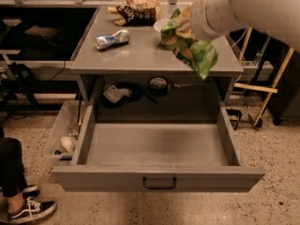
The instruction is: Pick green rice chip bag from top drawer and place on counter
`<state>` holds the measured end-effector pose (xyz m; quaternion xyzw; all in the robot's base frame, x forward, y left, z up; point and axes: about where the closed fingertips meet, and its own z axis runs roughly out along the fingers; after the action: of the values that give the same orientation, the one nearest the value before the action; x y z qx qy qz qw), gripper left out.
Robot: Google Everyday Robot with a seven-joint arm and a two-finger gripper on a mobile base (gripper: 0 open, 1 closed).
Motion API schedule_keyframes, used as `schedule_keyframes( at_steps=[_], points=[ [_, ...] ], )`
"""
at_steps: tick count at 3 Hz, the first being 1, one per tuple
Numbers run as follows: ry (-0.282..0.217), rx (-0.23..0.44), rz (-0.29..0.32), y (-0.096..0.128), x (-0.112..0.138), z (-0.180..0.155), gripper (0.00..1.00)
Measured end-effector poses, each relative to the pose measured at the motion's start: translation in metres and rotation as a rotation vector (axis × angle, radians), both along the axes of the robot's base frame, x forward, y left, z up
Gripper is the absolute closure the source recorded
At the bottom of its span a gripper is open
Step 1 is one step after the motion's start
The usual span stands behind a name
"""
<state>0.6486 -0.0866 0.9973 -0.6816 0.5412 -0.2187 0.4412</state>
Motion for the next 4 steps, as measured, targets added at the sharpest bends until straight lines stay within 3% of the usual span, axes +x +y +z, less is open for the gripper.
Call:
schedule_keyframes(
  at_steps=[1, 2, 3, 4],
  points=[
    [-0.09, -0.034, 0.012, 0.014, 0.021, 0.045, 1.0],
    [-0.091, -0.033, 0.015, 0.015, 0.02, 0.045, 1.0],
    [-0.142, -0.066, -0.036, 0.0, 0.043, 0.052, 1.0],
    [-0.239, -0.131, -0.137, -0.042, 0.109, 0.068, 1.0]
  ],
)
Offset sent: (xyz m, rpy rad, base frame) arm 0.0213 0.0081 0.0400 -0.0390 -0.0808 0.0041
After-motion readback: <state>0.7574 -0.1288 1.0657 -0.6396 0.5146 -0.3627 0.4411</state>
